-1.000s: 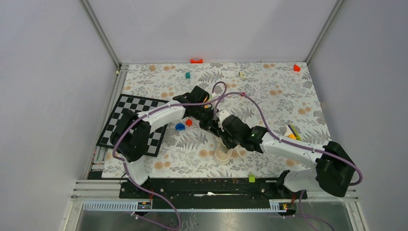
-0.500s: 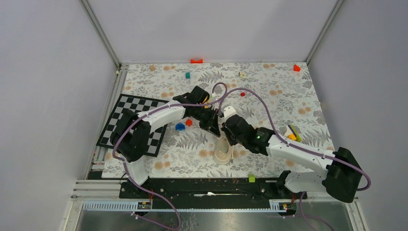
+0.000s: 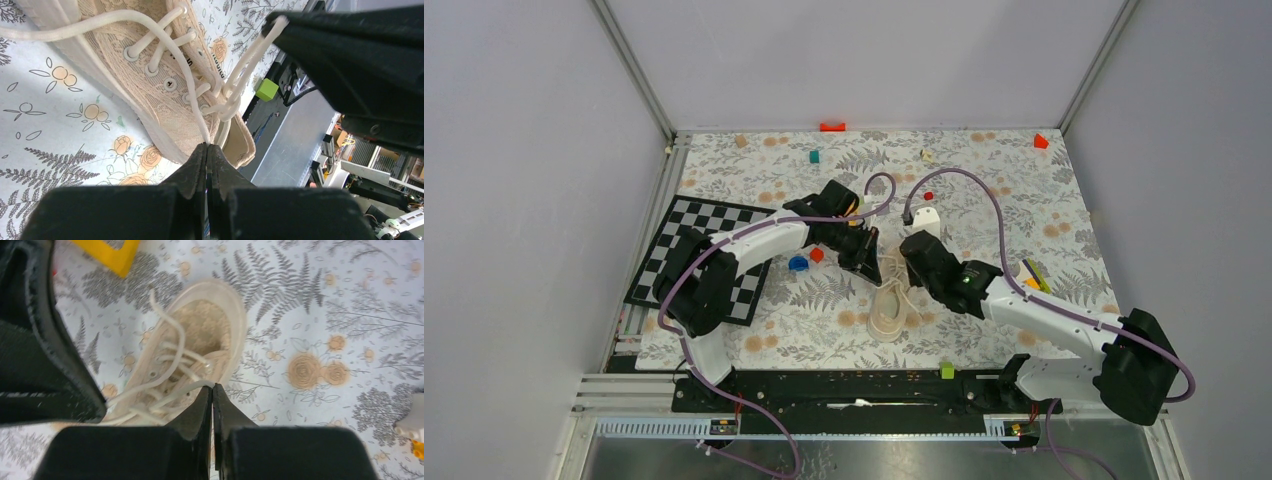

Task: Tie the shoes
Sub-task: Cross the shoelace with the shoelace.

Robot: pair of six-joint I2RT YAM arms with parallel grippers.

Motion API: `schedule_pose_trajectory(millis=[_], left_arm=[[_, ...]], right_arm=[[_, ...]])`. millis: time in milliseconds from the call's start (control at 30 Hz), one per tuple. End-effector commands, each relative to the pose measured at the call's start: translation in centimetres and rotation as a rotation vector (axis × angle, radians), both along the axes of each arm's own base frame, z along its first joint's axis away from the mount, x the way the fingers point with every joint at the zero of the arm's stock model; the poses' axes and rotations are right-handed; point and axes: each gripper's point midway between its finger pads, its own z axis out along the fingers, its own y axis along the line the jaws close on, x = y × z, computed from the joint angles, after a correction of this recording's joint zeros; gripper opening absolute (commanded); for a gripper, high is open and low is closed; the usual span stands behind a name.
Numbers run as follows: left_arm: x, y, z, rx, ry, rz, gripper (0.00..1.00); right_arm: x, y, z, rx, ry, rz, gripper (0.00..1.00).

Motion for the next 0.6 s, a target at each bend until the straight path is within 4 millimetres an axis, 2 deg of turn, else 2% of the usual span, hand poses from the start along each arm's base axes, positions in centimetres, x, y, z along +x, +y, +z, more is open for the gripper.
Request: schedule_pose_trajectory(millis=[0, 200, 300, 433, 567], left_arm=[[-0.3, -0.3, 1.8, -0.068, -0.039, -0.016, 0.0], [-0.4, -0.3, 1.6, -0.071, -0.029, -0.019, 0.0], [-0.3, -0.4, 1.6, -0.071, -0.032, -0.018, 0.0], [-0.2, -0.4, 1.4, -0.065, -0.031, -0.013, 0.0], [-0.2, -0.3, 1.2, -0.062, -0.027, -0.014, 0.0]], right_arm=[[2.5, -2.1, 2.6, 0.006, -0.144, -0.163, 0.0], [5.3, -1.9, 5.8, -0.033, -0.352, -0.148, 0.0], [6.2, -1.8, 6.6, -0.076, -0.388, -0.149, 0.0], [6.3, -1.5, 5.8, -0.086, -0.365, -0.149, 0.0], [6.0, -3.2, 4.6, -0.113, -0.372, -0.225, 0.0]])
